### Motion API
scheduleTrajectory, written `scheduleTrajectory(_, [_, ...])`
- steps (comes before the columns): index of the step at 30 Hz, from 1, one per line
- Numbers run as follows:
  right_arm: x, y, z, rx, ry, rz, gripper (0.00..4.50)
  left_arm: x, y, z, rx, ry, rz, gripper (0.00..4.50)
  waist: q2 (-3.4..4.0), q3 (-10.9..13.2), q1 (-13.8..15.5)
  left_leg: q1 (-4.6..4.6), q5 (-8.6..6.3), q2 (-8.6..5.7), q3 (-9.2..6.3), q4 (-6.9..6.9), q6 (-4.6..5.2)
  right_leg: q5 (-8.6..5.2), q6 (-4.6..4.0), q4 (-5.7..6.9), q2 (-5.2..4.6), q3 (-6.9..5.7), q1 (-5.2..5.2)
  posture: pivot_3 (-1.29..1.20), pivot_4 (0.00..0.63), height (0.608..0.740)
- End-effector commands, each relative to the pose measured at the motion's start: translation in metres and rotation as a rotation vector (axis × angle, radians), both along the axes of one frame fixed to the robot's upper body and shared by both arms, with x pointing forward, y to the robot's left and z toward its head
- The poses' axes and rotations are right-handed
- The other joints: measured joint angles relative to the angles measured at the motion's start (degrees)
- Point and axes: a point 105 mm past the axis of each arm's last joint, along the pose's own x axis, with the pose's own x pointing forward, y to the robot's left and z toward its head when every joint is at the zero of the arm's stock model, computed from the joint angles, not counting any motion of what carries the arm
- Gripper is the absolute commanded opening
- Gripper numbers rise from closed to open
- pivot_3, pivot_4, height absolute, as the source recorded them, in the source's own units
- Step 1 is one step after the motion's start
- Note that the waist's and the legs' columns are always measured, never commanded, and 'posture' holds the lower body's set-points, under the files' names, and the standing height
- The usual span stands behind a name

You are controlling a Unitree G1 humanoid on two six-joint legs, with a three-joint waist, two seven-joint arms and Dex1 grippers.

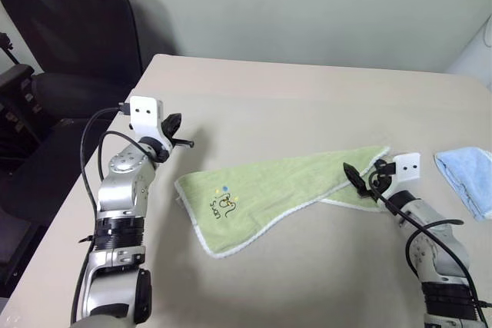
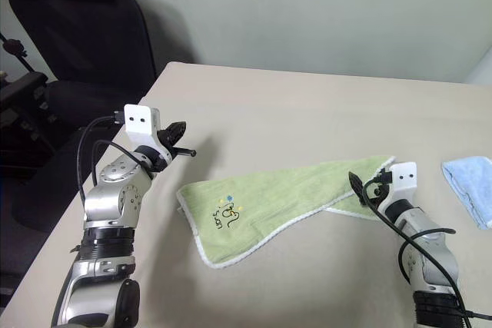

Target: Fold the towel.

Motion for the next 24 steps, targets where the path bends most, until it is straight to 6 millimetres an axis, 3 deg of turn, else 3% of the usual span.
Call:
scheduleTrajectory(1, [0.002,0.002,0.013,-0.006,-0.058,0.008,4.47,0.001,0.001,0.014,0.014,-0.052,0.0,0.0,0.0,0.0,0.0,0.0,0.0,0.0,0.0,0.0,0.0,0.0,0.0,0.0,0.0,0.0,0.0,0.0,0.15,0.74])
scheduleTrajectory(9, [-0.01,0.0,0.012,-0.001,-0.052,-0.012,4.47,0.004,-0.015,0.011,0.01,-0.051,-0.044,0.0,0.0,0.0,0.1,-0.02,0.0,-0.01,-0.01,0.0,0.0,0.0,0.0,-0.01,-0.01,-0.01,0.0,0.0,0.15,0.74])
scheduleTrajectory(13, [-0.019,-0.019,0.014,-0.038,-0.045,-0.06,4.47,0.005,-0.022,0.0,0.024,-0.022,-0.071,0.0,0.0,0.0,0.2,-0.02,0.0,-0.02,0.0,0.01,0.0,0.0,0.01,-0.01,-0.02,-0.01,0.01,0.0,0.15,0.74])
scheduleTrajectory(18, [-0.037,-0.042,0.021,-0.093,-0.05,-0.114,4.47,0.013,-0.035,0.0,0.02,-0.025,-0.107,0.0,-0.03,0.0,0.4,-0.02,-0.01,-0.03,0.0,0.01,-0.01,-0.07,0.0,-0.01,-0.02,0.0,0.05,0.0,0.15,0.74])
scheduleTrajectory(24, [-0.048,-0.077,0.041,-0.339,-0.075,-0.179,4.47,0.013,-0.045,-0.005,0.114,-0.017,-0.196,0.0,-0.05,0.0,0.3,-0.01,-0.02,-0.06,0.03,0.02,-0.02,-0.08,0.05,-0.01,-0.04,0.05,0.06,0.0,0.15,0.74])
